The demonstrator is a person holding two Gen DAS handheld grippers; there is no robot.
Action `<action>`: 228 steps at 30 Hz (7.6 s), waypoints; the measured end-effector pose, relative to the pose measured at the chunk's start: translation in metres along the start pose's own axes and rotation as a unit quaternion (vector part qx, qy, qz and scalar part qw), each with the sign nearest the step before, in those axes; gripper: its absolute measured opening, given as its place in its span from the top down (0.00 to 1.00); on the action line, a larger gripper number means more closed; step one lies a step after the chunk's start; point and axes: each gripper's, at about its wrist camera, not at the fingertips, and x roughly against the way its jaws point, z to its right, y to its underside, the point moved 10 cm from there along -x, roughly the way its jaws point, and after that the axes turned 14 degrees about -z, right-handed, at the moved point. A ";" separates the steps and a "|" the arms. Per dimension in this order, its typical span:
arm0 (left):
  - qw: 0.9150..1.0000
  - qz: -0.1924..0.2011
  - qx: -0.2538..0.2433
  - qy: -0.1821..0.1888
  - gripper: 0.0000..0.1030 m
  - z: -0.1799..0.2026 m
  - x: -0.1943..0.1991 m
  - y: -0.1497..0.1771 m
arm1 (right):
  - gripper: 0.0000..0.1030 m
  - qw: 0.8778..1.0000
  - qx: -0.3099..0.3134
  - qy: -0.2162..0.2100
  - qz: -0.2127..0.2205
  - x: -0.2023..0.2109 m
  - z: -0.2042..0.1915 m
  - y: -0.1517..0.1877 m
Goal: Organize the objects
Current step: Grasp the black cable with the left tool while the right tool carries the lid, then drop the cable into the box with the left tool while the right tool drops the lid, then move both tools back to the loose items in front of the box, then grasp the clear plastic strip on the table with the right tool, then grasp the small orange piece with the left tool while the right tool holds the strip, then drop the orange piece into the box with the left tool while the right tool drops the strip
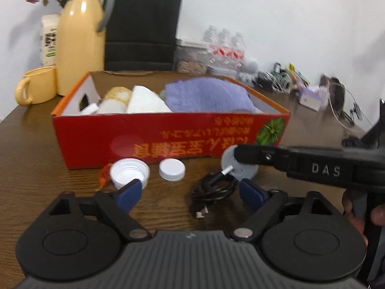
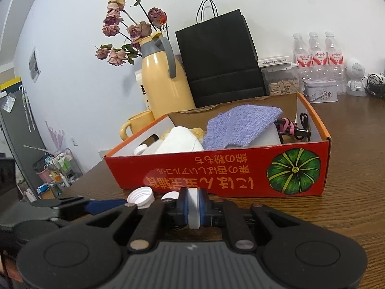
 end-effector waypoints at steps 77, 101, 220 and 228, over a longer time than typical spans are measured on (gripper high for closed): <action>0.964 0.170 0.082 -0.186 0.00 -0.069 0.004 -0.146 | 0.00 0.985 0.008 0.140 0.104 -0.027 0.062 -0.124; 0.967 0.184 0.052 -0.167 0.00 -0.043 0.045 -0.089 | 0.00 0.983 0.039 0.129 0.122 0.026 0.033 -0.085; 0.987 0.060 0.063 -0.136 0.86 -0.075 0.032 -0.003 | 0.97 0.992 0.060 0.098 0.059 0.029 -0.004 0.002; 0.983 0.114 0.051 -0.136 0.86 -0.053 0.061 -0.014 | 0.97 0.990 0.060 0.103 0.080 0.038 -0.012 -0.003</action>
